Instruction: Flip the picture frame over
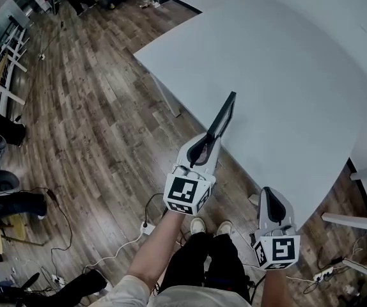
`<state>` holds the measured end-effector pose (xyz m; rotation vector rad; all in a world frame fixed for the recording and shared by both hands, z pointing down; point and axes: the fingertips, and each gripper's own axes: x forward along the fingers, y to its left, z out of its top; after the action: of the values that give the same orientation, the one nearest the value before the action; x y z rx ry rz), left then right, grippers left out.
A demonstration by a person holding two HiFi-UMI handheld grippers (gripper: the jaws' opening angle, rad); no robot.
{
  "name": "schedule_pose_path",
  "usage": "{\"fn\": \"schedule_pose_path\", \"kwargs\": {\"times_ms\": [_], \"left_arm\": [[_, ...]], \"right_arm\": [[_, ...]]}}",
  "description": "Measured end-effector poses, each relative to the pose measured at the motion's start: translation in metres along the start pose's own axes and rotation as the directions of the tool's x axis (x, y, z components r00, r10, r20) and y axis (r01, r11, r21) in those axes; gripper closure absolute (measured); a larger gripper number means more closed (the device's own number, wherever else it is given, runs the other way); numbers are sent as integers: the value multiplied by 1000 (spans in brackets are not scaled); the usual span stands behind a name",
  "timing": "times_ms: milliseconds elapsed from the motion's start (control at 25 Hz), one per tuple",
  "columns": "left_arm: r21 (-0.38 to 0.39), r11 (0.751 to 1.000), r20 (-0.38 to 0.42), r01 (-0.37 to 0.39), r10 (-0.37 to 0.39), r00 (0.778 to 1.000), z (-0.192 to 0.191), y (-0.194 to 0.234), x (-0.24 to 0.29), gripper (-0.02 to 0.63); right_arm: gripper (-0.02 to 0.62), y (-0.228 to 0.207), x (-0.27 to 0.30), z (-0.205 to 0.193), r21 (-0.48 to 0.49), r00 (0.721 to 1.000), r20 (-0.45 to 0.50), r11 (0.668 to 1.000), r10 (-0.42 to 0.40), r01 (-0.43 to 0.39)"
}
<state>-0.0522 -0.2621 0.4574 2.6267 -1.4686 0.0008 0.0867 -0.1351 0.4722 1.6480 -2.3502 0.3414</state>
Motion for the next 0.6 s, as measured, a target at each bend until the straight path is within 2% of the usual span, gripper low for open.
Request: {"fn": "schedule_pose_path", "kwargs": {"times_ms": [160,280,440,600], "left_arm": [[182,983,-25,9,-4,1000,0,-7,2,534],[318,948,-58,33,-16,998,-3,-14,5,534],[460,884,-115,90,-41,993,-12,-27,8,534],[604,783,-172,150,-56,983,-25,-37,12,534]], "right_arm": [[571,-2,0,-2,6,1000,-2,1000,-5,5],[571,-4,-1,-3,7,1000,-3,1000,-7,7],[571,-7,-6,-5,11,1000,-5,1000,-13,13],[571,-10,-9,-8,14,1000,-5,1000,-17,17]]}}
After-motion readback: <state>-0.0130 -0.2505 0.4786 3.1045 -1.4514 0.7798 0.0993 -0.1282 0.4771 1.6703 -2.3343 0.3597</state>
